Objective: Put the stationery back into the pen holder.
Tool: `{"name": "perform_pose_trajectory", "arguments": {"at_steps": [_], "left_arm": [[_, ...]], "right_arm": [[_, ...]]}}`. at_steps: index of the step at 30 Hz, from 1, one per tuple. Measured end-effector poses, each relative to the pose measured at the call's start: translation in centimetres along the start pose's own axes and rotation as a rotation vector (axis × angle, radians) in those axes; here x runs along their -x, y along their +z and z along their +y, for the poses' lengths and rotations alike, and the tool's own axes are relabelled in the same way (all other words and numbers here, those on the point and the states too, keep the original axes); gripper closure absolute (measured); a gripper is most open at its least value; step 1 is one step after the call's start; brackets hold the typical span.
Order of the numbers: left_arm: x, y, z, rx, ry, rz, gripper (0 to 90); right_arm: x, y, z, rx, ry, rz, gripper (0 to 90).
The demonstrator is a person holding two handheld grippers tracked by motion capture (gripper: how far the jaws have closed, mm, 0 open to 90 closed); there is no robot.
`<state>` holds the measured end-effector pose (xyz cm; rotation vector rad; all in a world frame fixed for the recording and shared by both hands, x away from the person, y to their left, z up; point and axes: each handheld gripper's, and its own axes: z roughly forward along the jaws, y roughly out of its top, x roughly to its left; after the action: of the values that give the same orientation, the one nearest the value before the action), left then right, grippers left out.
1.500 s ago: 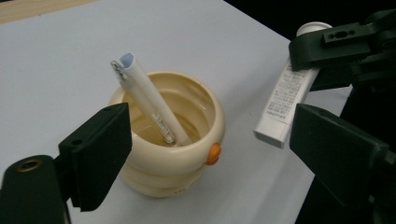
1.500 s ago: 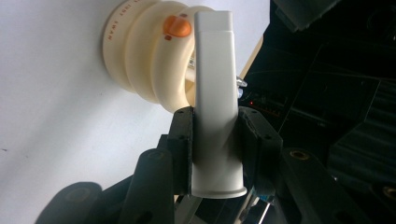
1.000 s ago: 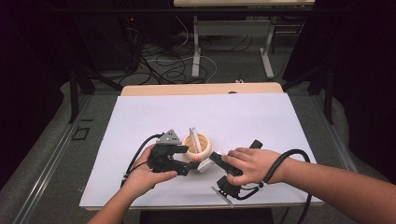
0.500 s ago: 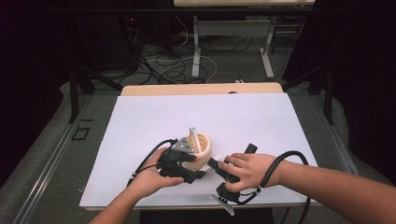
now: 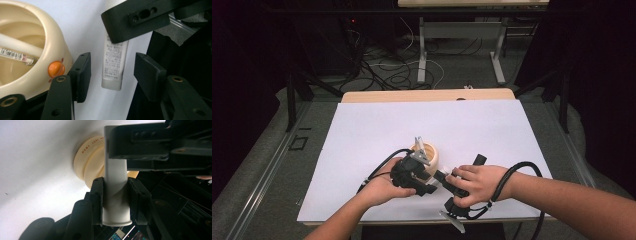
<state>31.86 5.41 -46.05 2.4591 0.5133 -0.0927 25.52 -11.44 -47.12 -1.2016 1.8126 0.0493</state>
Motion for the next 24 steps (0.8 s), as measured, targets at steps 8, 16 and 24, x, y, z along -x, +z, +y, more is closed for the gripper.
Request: {"name": "perform_pose_trajectory", "arguments": {"at_steps": [8, 16, 24], "left_arm": [[0.0, 0.6, 0.8, -0.058, 0.028, -0.003, 58.9], [0.1, 0.7, 1.3, -0.111, 0.021, -0.013, 66.6], [0.0, 0.9, 1.5, -0.136, 0.007, -0.024, 67.7]], "right_arm": [[-0.1, 0.0, 0.2, 0.012, -0.015, -0.003, 67.4], [-0.1, 0.0, 0.4, 0.010, -0.030, 0.001, 67.4], [-0.2, 0.0, 0.5, 0.005, -0.040, 0.014, 67.3]]}}
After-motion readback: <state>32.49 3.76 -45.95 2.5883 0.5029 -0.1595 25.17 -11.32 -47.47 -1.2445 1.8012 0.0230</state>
